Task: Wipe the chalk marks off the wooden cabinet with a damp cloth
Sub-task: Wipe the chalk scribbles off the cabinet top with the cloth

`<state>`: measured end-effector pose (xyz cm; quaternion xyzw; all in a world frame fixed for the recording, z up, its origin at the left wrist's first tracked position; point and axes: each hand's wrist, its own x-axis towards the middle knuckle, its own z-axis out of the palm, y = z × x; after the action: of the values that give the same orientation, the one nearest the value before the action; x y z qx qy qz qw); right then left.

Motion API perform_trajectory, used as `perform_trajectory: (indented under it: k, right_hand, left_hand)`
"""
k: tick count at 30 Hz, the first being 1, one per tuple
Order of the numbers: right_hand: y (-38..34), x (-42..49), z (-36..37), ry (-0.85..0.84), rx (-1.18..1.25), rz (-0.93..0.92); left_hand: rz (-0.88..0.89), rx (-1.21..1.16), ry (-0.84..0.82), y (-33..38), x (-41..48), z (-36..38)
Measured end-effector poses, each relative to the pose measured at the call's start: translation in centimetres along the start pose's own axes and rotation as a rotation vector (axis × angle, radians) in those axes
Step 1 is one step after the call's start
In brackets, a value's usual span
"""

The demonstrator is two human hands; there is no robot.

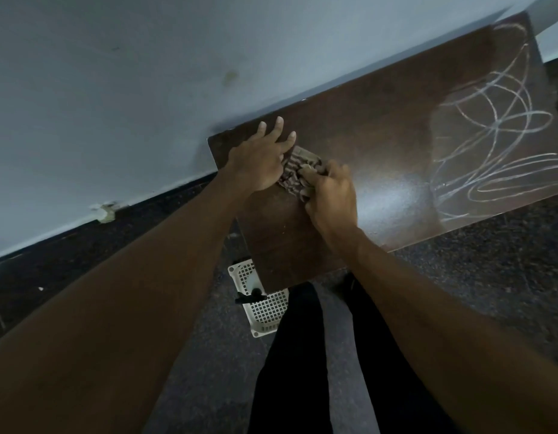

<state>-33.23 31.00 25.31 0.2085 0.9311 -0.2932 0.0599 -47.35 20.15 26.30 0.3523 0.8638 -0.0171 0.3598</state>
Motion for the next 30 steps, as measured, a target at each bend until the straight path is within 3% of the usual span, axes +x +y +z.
perform_trajectory:
  k: [4, 9, 15, 23, 26, 29, 30]
  right_hand:
    - [-2.1, -2.0, 1.4, -0.044, -0.015, -0.060]
    - [-2.6, -8.8, 3.8, -0.253, -0.018, -0.226]
    - [3.4, -12.7, 2.1, -0.227, -0.026, -0.360]
    - [13.6, -6.5, -6.7, -0.061, -0.006, 0.055]
    - [15.1, -1.8, -9.3, 0.030, 0.072, 0.175]
    - [15.8, 3.0, -10.4, 0.098, -0.063, 0.181]
    - [15.4, 4.1, -10.8, 0.144, 0.029, 0.256]
  left_hand:
    - [0.009, 0.004, -0.016, 0.2, -0.1, -0.6]
    - [-0.066, -0.083, -0.061, 1.4, -0.3, -0.2]
    - [-0.121, -0.015, -0.118, 4.0, -0.3, -0.4]
    - [-0.189, -0.016, -0.126, 6.0, 0.2, 1.4]
    - [-0.217, -0.016, -0.100, 6.3, 0.2, 2.1]
    - [-0.257, -0.032, -0.099, 7.0, 0.3, 2.2]
    - [-0.258, -0.034, -0.100, 7.3, 0.3, 2.1]
